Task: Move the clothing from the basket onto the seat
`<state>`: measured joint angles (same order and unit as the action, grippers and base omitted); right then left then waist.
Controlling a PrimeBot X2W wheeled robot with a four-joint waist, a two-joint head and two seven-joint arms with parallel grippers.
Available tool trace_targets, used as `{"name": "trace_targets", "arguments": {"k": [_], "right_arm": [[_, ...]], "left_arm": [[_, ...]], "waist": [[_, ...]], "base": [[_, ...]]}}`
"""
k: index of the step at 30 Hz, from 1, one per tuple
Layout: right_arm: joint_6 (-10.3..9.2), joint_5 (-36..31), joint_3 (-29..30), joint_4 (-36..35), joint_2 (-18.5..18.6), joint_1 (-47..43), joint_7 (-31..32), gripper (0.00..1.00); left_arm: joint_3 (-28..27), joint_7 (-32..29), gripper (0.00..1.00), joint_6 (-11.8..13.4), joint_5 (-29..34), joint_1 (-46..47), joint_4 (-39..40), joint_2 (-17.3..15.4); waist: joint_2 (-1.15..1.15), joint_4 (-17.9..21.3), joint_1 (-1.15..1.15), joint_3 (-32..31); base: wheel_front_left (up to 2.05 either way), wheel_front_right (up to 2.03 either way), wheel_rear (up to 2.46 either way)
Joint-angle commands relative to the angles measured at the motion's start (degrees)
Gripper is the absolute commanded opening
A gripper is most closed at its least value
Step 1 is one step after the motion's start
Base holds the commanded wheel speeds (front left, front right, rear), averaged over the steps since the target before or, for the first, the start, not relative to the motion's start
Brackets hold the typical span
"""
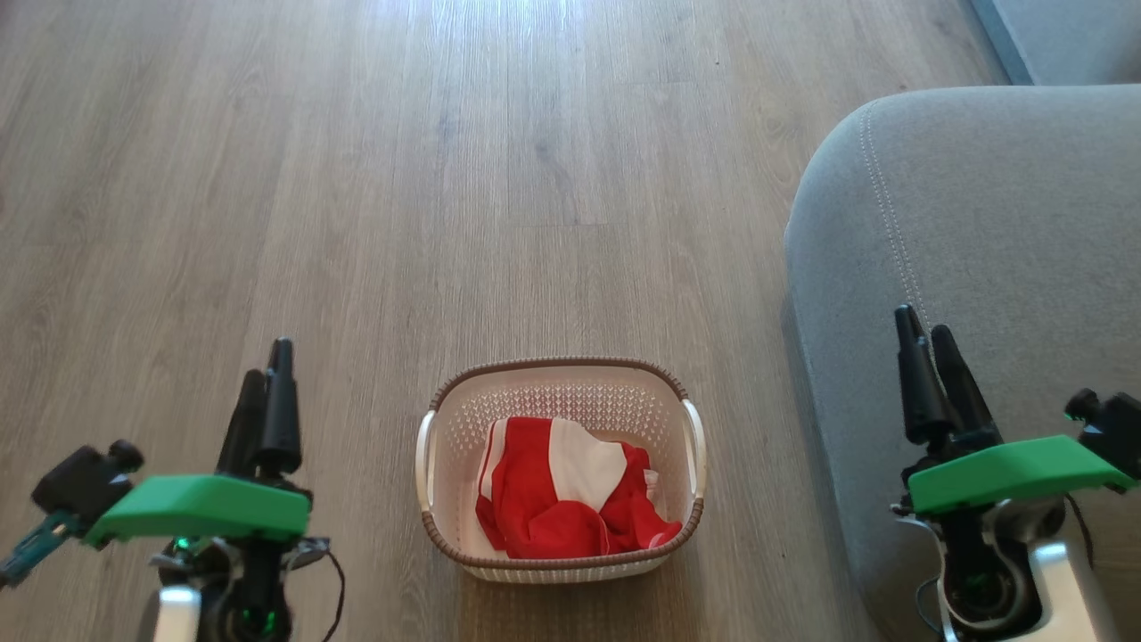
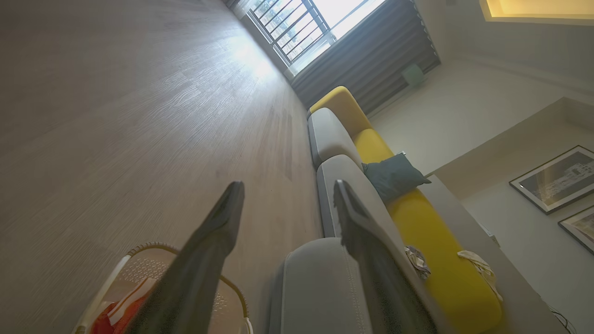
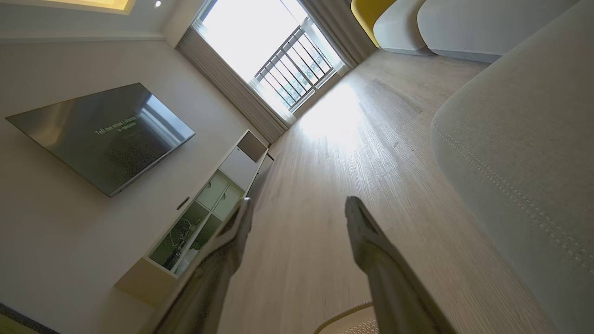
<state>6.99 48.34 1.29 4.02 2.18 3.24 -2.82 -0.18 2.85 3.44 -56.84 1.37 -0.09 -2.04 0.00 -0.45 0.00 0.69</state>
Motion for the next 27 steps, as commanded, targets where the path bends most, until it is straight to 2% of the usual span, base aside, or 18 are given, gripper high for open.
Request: {"name": "trace_targets", "arguments": {"k": [1, 4, 10, 13, 20, 27], "right_arm": [[0.23, -2.06, -1.04, -2.77, 0.49, 3.38, -0.74, 1.0], [0.24, -4.61, -2.67, -3.08, 0.89, 3.46, -1.24, 1.0], [0.27, -9.64, -3.09, -2.7, 0.99, 2.87, -2.25, 1.0], [0.28, -10.65, -1.92, -0.72, 0.7, 2.15, -2.59, 1.0], [0.3, -14.57, -4.46, -2.61, 0.6, 2.96, -3.77, 1.0], [0.33, -19.68, -6.18, -1.75, 0.59, 3.0, -4.96, 1.0]], "left_arm": [[-0.21, 0.78, 1.0, 0.65, 2.01, 3.13, 3.02, -0.48], [1.77, 1.28, 1.0, 2.7, 5.35, 3.27, 3.91, -0.5], [5.55, 2.29, 1.0, 5.1, 12.74, 3.27, 4.15, -0.53], [6.64, 2.62, 1.0, 5.57, 14.18, 2.79, 3.27, -0.54], [9.59, 3.8, 1.0, 6.97, 21.0, 2.88, 1.38, -1.01], [12.58, 4.97, 1.0, 11.65, 27.16, 3.62, 1.42, -2.07]], "waist": [[0.0, 0.04, 0.0, -0.03], [0.0, 0.1, 0.0, -0.09], [0.0, 0.33, 0.0, -0.34], [0.0, 0.4, 0.0, -0.59], [0.0, 0.6, 0.0, -0.6], [0.0, 0.79, 0.0, -0.56]], "base": [[0.0, 0.0, 0.0], [0.0, 0.0, 0.0], [0.0, 0.0, 0.0], [0.0, 0.0, 0.0], [0.0, 0.0, 0.0], [0.0, 0.0, 0.0]]}}
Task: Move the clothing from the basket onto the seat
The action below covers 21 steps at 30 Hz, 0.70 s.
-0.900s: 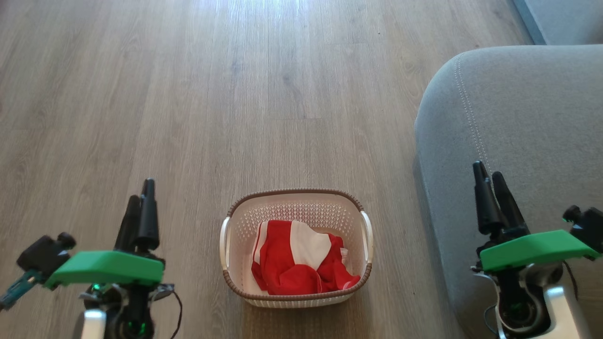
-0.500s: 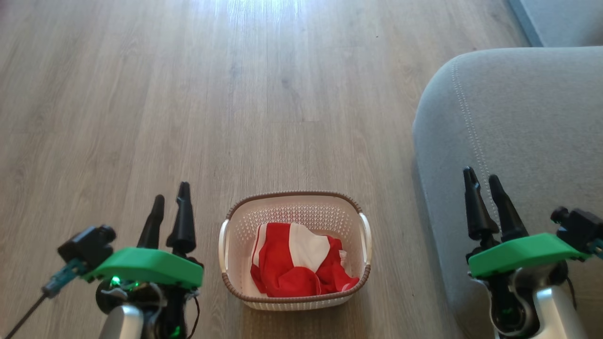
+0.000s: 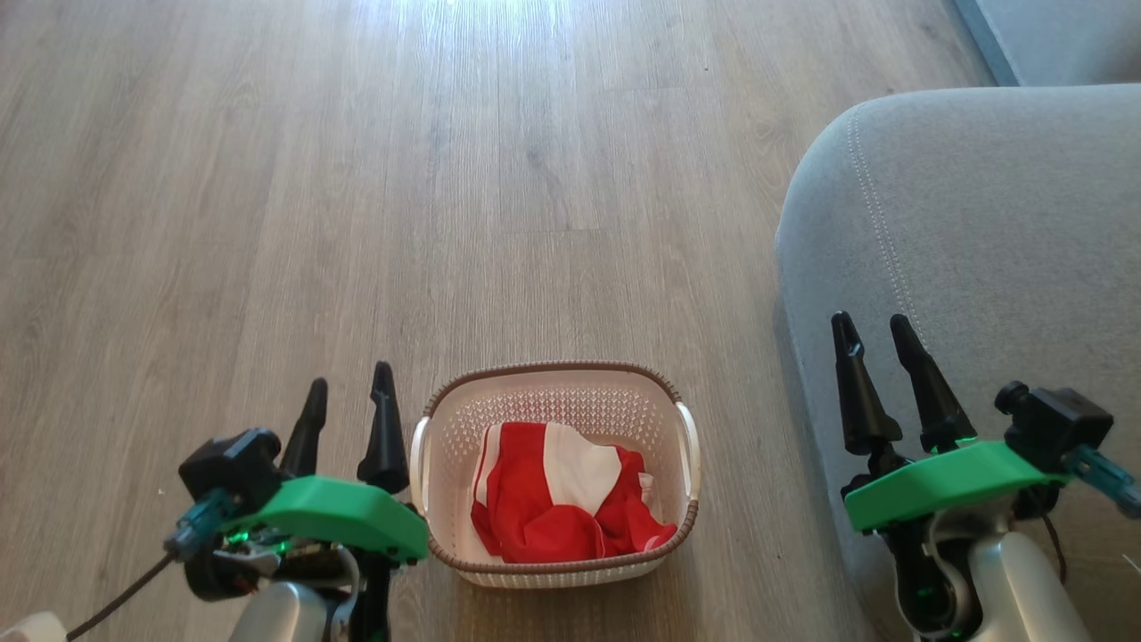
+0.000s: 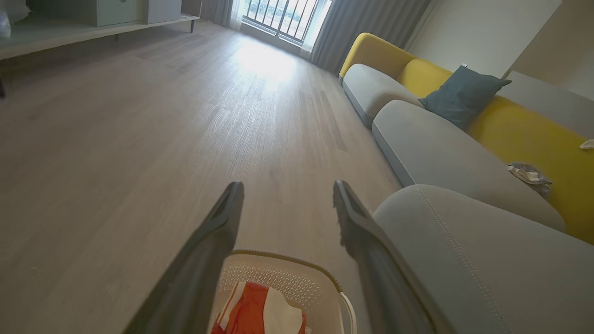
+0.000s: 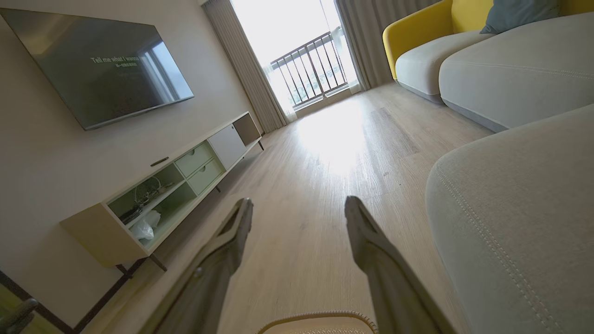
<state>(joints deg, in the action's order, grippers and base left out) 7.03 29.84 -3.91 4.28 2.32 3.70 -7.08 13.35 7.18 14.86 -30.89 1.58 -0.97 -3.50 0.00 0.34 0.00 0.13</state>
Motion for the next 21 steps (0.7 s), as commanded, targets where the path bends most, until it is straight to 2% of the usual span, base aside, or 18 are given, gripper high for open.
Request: {"name": "trace_targets", "arguments": {"k": [1, 10, 13, 15, 17, 21], "right_arm": [[0.3, -1.69, -1.12, -1.99, 0.45, 2.59, -0.86, 1.0], [0.34, -7.11, -1.78, -2.71, 0.46, 3.12, -2.55, 1.0], [0.35, -8.69, -1.75, -2.32, 0.47, 2.89, -3.05, 1.0], [0.36, -9.5, -1.45, -1.5, 0.47, 2.68, -3.39, 1.0], [0.37, -10.21, -1.28, -0.39, 0.48, 2.55, -3.73, 1.0], [0.38, -12.13, -0.99, 2.08, 0.49, 2.5, -4.41, 1.0]], "left_arm": [[-0.54, 0.81, 1.0, 1.16, 2.1, 3.59, 2.58, -0.79], [4.14, 2.48, 1.0, 13.65, 10.37, 5.31, 5.91, -3.4], [6.21, 2.99, 1.0, 16.51, 11.93, 5.47, 6.0, -4.34], [7.41, 3.32, 1.0, 17.43, 12.35, 5.46, 5.57, -4.68], [8.14, 3.66, 1.0, 17.34, 11.99, 5.04, 4.17, -4.64], [7.05, 4.33, 1.0, 14.87, 11.02, 4.21, 1.24, -3.29]], "waist": [[0.0, 0.0, 0.0, 0.03], [0.0, 0.05, 0.0, 0.23], [0.0, 0.1, 0.0, 0.16], [0.0, 0.15, 0.0, 0.07], [0.0, 0.18, 0.0, -0.08], [0.0, 0.23, 0.0, -0.29]], "base": [[0.0, 0.0, 0.0], [0.0, 0.0, 0.0], [0.0, 0.0, 0.0], [0.0, 0.0, 0.0], [0.0, 0.0, 0.0], [0.0, 0.0, 0.0]]}}
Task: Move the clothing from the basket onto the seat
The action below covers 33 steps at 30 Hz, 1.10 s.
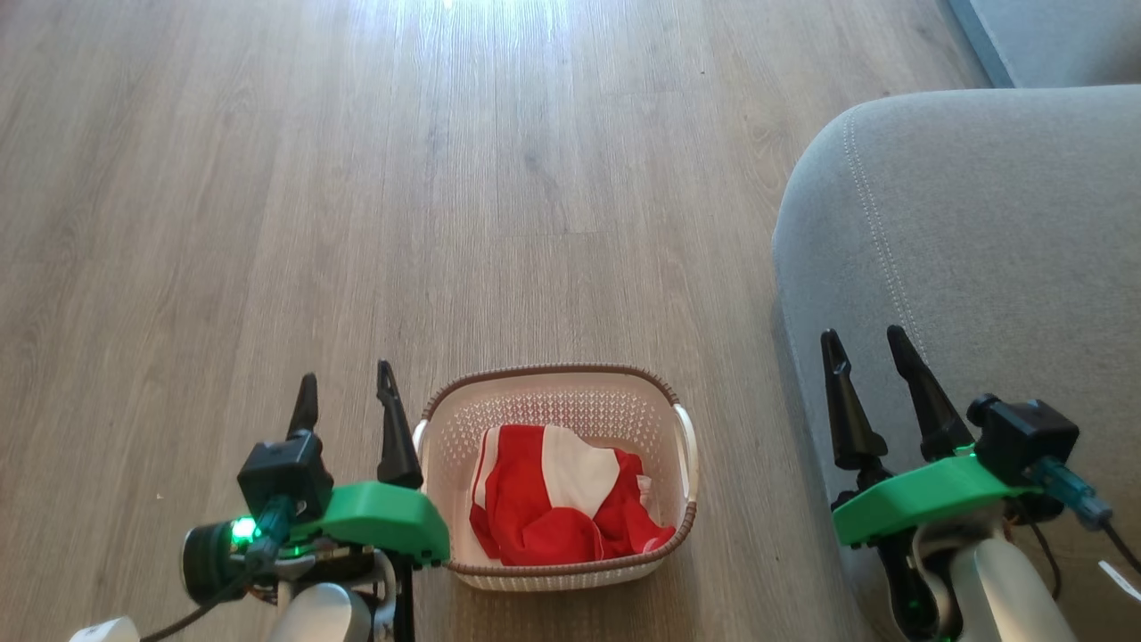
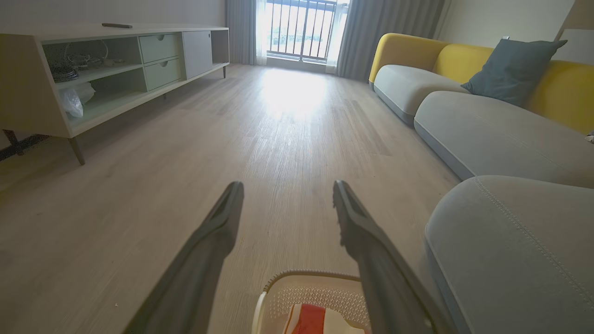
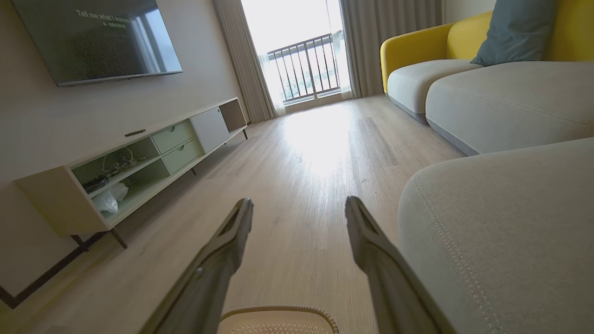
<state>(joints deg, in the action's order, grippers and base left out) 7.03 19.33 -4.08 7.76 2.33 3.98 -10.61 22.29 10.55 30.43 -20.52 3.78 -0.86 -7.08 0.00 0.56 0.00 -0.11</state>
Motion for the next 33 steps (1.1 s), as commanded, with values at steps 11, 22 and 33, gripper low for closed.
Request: {"name": "trace_targets", "arguments": {"k": [11, 22, 33], "right_arm": [[0.42, -6.6, -1.75, 3.09, 0.51, 2.84, -2.57, 1.0], [0.46, -12.6, -3.16, 4.07, 0.55, 3.84, -4.39, 1.0], [0.46, -11.99, -2.72, 4.28, 0.54, 4.33, -4.39, 1.0]], "left_arm": [[-6.03, 2.64, 1.0, -8.66, 5.93, 0.93, -5.26, 3.45], [-4.97, 4.45, 1.0, -11.45, 14.65, 0.97, -8.59, 4.12], [-4.78, 4.45, 1.0, -14.48, 10.66, 1.33, -9.94, 4.19]], "waist": [[0.0, 0.04, 0.0, -0.11], [0.0, 0.11, 0.0, -0.06], [0.0, 1.32, 0.0, 2.16]], "base": [[0.0, 0.0, 0.0], [0.0, 0.0, 0.0], [0.0, 0.0, 0.0]]}}
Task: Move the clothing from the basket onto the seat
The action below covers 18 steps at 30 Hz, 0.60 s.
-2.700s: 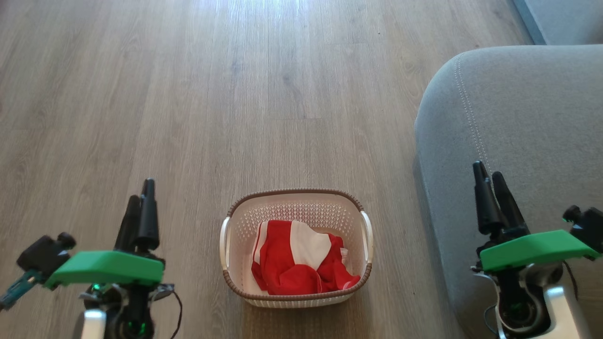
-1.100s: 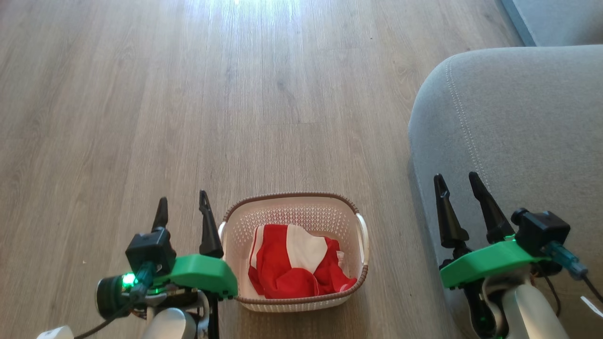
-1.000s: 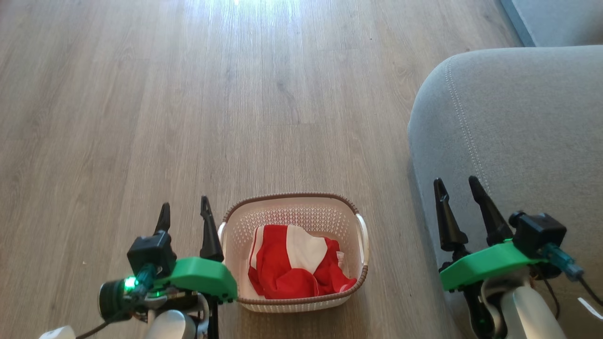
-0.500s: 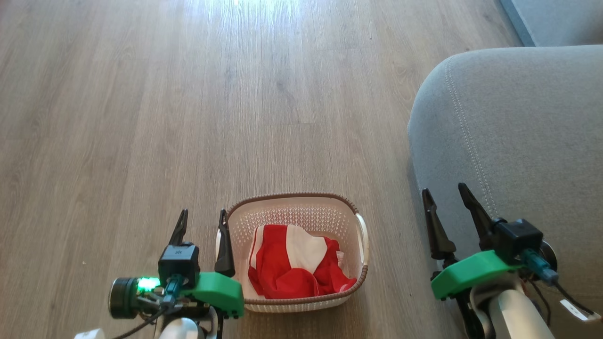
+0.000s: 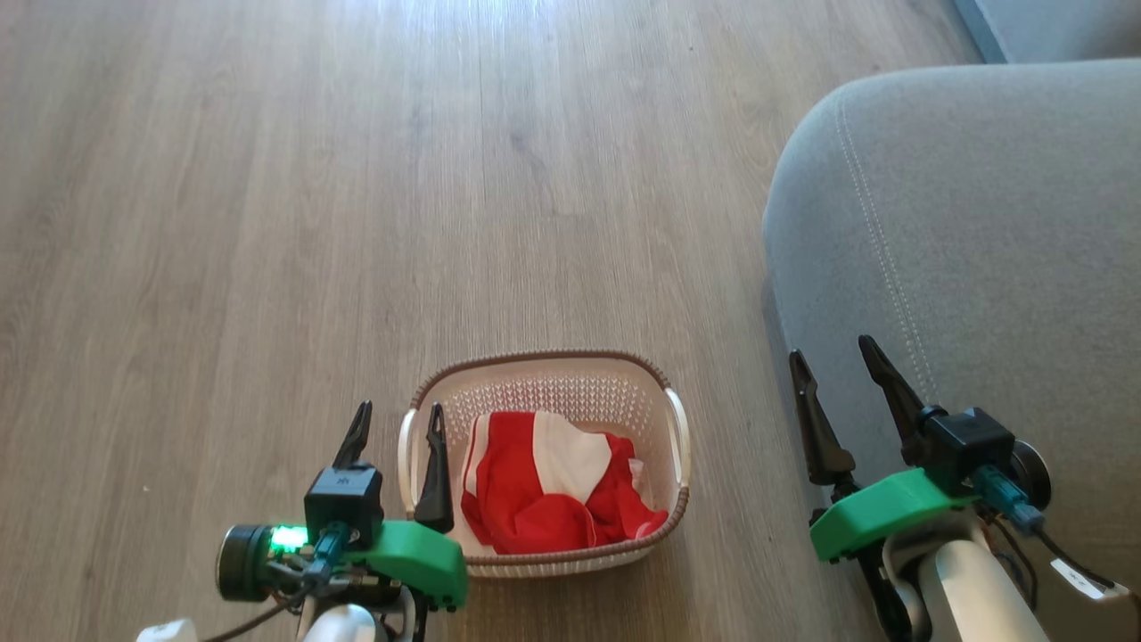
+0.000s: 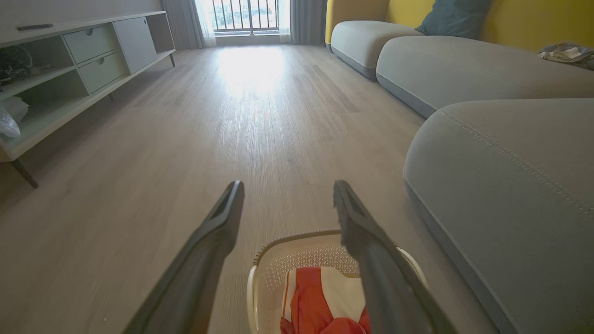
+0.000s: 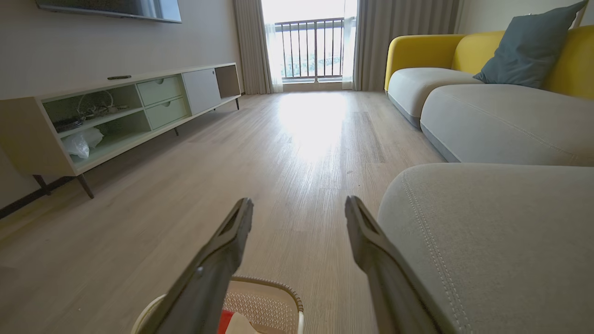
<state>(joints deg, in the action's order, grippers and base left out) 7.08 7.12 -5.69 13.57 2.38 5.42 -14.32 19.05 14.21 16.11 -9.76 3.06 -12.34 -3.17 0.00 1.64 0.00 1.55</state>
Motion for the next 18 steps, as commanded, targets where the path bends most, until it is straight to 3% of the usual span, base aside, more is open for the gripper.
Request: {"name": "trace_targets", "arguments": {"k": [1, 11, 18], "right_arm": [[0.41, 0.29, -1.1, -1.47, 0.5, 2.98, -0.68, 1.0], [0.41, 0.62, 0.31, -3.26, 0.5, 5.28, -0.68, 1.0], [0.41, 0.95, 1.58, -5.85, 0.5, 6.93, -0.68, 1.0]], "left_arm": [[-1.52, 0.79, 1.0, -0.43, -0.49, 2.27, 1.41, 0.28], [0.72, 0.79, 1.0, -3.73, -1.63, 8.49, -2.83, 0.29], [5.65, 0.79, 1.0, -4.74, 3.52, 19.69, -17.21, 0.29]], "waist": [[0.0, 0.41, 0.0, 1.19], [0.0, 3.06, 0.0, 14.05], [0.0, 4.48, 0.0, 26.85]], "base": [[0.0, 0.0, 0.0], [0.0, 0.0, 0.0], [0.0, 0.0, 0.0]]}}
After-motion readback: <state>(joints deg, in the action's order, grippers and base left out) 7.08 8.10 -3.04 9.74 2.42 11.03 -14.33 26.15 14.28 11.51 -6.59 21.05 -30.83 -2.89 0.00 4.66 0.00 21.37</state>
